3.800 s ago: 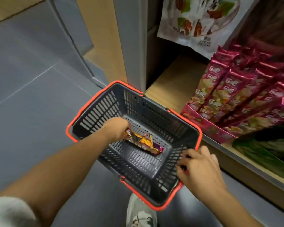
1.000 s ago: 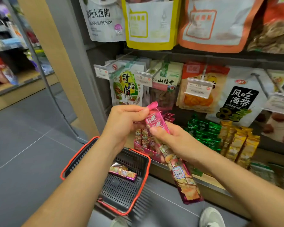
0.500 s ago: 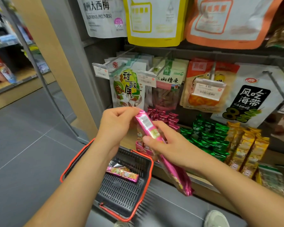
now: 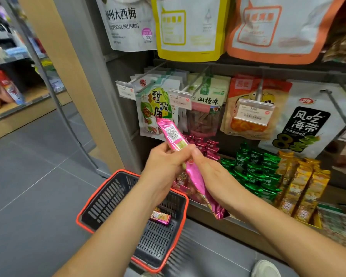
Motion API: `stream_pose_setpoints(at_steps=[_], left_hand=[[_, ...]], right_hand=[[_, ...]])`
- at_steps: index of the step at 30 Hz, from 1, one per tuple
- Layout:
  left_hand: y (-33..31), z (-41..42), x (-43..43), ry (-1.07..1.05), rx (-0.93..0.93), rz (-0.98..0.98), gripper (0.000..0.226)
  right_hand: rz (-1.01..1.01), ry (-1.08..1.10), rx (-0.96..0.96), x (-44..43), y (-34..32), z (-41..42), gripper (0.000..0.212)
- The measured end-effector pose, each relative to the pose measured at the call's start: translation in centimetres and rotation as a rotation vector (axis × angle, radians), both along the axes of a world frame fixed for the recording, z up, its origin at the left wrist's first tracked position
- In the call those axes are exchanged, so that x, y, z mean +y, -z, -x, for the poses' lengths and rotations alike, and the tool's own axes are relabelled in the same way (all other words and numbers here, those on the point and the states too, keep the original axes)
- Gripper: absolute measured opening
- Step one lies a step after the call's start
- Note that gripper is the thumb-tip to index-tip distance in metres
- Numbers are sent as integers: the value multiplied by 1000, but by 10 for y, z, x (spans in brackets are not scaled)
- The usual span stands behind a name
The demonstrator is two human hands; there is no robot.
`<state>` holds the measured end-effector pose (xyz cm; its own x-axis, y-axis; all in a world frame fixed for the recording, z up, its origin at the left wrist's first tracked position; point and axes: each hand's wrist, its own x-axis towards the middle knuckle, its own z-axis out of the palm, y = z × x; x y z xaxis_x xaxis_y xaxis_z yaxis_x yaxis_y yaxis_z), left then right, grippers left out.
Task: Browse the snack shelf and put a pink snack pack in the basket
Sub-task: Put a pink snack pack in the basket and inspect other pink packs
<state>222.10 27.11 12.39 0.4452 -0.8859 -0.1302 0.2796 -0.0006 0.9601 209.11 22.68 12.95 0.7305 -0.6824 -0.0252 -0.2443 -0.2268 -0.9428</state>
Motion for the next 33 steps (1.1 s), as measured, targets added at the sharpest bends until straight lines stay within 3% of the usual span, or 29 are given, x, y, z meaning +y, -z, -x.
stream_pose_setpoints(at_steps=[4, 9, 13, 16, 20, 22, 24, 28, 33], left_hand=[[5, 4, -1, 58, -71, -45, 30], [2, -1, 4, 217, -283, -60, 20], [4, 8, 6, 380, -373, -92, 29], [5, 5, 5, 398, -445, -138, 46], [4, -13, 15, 578, -517, -296, 32], [4, -21, 22, 636, -548, -348, 48], [4, -27, 26, 635, -604, -392, 55], [-1, -30, 30, 567, -537, -323, 31], [-8, -33, 29, 425, -727, -291, 45]], right_hand=[[-70, -7, -9, -2, 4, 2, 46], [-159, 37, -73, -12, 1, 7, 59], [-217, 115, -157, -22, -6, 18, 32], [-285, 186, -231, -25, -6, 24, 29], [-383, 311, -293, -40, -10, 43, 19], [-442, 342, -314, -47, -11, 53, 18], [-486, 384, -338, -53, -11, 61, 27], [-538, 382, -367, -56, -10, 69, 37], [-651, 466, -317, -62, -11, 75, 16]])
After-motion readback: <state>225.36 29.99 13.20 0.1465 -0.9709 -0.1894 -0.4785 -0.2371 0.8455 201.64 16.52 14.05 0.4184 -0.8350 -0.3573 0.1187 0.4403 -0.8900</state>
